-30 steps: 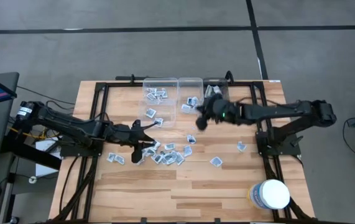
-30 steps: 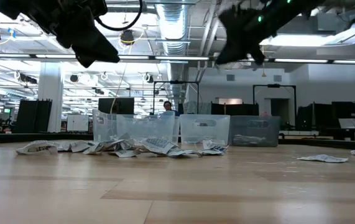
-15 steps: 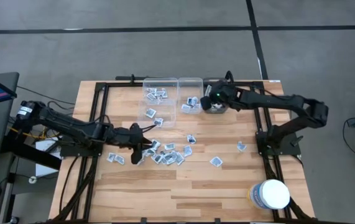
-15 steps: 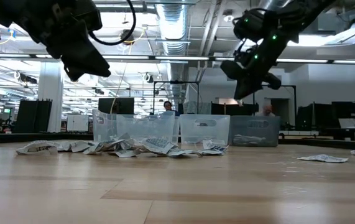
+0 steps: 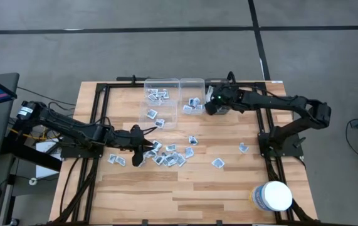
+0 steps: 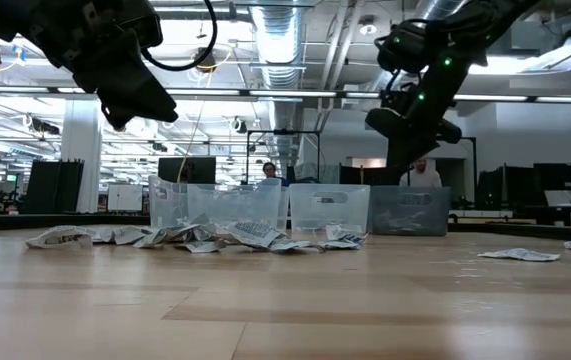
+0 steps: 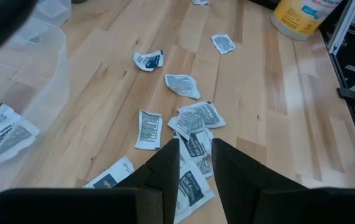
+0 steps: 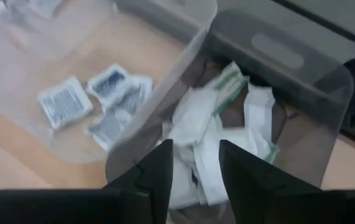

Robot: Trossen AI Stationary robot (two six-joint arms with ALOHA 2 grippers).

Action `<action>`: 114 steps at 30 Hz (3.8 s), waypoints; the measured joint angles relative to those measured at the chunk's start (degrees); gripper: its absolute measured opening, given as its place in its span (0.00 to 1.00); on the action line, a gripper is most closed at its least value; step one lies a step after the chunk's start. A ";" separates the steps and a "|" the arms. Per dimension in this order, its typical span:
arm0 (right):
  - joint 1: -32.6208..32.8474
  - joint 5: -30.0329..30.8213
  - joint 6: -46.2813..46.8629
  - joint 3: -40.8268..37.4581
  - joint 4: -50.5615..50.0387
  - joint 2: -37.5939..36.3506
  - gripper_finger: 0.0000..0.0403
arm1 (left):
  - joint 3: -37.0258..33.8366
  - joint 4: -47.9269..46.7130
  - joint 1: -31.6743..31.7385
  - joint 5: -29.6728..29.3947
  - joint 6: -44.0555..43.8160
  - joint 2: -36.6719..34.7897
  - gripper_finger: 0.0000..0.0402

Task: Pick & Place First Aid Supplies
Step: Put the alcohol pad into the top right transparent bin

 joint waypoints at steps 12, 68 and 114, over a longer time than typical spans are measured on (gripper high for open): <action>5.89 -4.01 -1.72 0.00 -6.71 0.00 0.30 | 0.00 0.07 0.00 0.00 0.00 0.00 0.23; 20.43 -32.83 15.07 -17.99 -23.30 -0.04 0.06 | -0.01 0.19 0.02 -0.87 1.35 0.00 0.23; 19.24 -63.68 3.43 -0.24 47.17 0.03 0.01 | 0.00 1.36 0.02 -0.83 1.53 0.02 0.23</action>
